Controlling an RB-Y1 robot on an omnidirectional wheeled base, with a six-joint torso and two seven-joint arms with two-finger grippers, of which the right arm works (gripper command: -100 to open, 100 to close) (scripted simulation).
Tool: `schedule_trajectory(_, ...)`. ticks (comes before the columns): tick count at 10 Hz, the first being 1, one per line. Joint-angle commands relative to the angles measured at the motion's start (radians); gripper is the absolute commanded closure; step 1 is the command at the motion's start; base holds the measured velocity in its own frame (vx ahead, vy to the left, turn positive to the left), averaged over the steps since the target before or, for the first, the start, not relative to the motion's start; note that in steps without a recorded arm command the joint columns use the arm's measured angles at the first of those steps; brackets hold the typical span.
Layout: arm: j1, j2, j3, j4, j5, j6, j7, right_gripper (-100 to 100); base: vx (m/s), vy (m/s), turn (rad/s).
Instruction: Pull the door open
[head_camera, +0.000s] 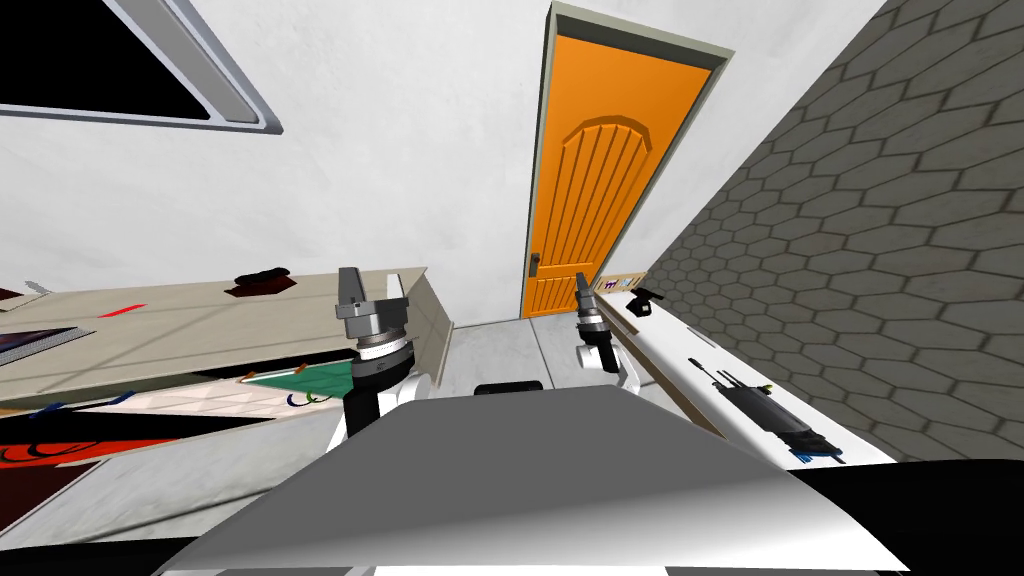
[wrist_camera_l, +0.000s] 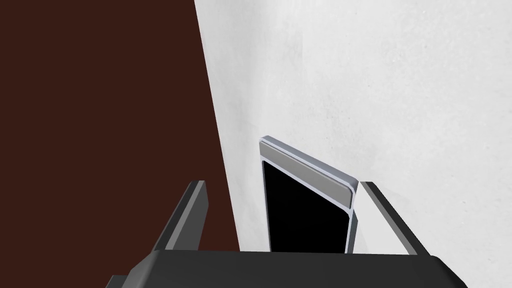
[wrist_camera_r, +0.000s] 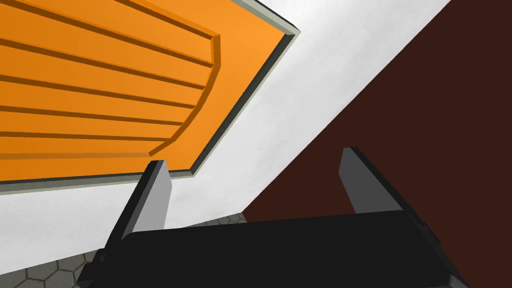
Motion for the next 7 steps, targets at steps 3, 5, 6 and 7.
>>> schedule_trajectory(3,-0.042,-0.020,-0.003,0.094,0.038,-0.011,0.051,-100,0.096,0.008,-0.020)
schedule_trajectory(5,-0.069,-0.031,-0.006,0.150,0.059,-0.017,0.080,-100,0.089,0.013,-0.022)
schedule_trajectory(6,-0.082,-0.037,-0.008,0.178,0.069,-0.020,0.094,-100,0.106,0.013,-0.030)
schedule_trajectory(7,-0.096,-0.043,-0.009,0.207,0.080,-0.023,0.109,-100,0.101,0.008,-0.018)
